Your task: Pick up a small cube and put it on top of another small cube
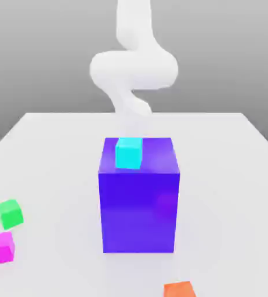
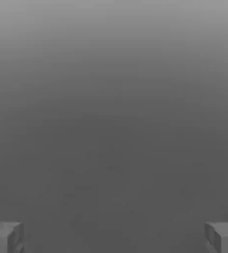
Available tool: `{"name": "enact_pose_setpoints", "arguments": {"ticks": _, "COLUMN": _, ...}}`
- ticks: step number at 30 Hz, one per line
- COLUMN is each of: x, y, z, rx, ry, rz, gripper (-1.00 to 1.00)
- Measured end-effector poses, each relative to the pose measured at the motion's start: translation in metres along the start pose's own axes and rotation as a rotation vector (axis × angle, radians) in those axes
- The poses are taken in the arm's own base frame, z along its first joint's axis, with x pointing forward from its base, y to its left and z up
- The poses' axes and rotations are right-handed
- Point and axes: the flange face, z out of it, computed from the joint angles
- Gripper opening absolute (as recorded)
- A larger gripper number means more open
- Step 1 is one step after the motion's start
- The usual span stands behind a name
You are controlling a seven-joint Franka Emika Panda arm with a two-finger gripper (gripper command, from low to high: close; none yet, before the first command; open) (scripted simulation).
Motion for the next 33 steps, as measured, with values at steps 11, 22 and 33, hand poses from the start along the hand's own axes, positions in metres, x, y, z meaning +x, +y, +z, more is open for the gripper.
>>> {"name": "enact_pose_setpoints", "arguments": {"ticks": 11, "x": 0.055, "y": 0.120, "z": 0.197, "rx": -0.320, "ry": -0.062, "rz": 0.444, "gripper": 0.00}}
{"name": "enact_pose_setpoints", "arguments": {"ticks": 22, "x": 0.047, "y": 0.323, "z": 0.332, "rx": -0.629, "ry": -0.084, "rz": 0.920, "gripper": 0.00}}
{"name": "enact_pose_setpoints", "arguments": {"ticks": 33, "x": -0.016, "y": 0.447, "z": 0.418, "rx": -0.769, "ry": -0.094, "rz": 1.125, "gripper": -1.00}}
